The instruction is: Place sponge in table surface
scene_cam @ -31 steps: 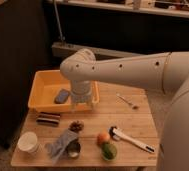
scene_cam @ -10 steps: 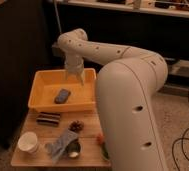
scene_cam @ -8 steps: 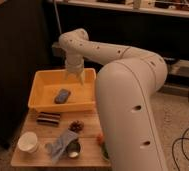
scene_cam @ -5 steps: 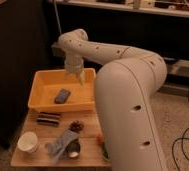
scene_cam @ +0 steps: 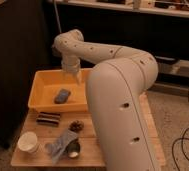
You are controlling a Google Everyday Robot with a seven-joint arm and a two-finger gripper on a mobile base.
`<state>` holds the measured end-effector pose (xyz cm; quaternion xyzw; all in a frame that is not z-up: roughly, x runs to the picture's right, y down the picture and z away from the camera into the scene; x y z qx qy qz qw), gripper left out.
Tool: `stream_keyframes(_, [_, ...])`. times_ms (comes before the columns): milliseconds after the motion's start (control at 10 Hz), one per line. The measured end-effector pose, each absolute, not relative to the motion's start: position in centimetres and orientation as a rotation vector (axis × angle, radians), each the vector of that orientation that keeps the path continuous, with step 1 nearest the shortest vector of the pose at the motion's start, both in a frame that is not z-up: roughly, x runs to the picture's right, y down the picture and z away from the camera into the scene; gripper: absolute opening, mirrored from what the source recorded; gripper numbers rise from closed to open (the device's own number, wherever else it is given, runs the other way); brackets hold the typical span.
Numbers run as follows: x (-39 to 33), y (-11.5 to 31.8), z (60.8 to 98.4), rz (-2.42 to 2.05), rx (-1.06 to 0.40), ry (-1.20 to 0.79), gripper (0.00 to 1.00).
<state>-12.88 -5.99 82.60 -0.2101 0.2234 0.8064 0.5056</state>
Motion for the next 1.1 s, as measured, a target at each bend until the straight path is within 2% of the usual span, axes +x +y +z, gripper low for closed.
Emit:
stream_keyframes(900, [-17.5,-2.9,87.3,1.858,-0.65,0.545,0.65])
stream_keyframes(1100, [-18.0,-1.7,88.8,1.844,-0.635,0.551,0.51])
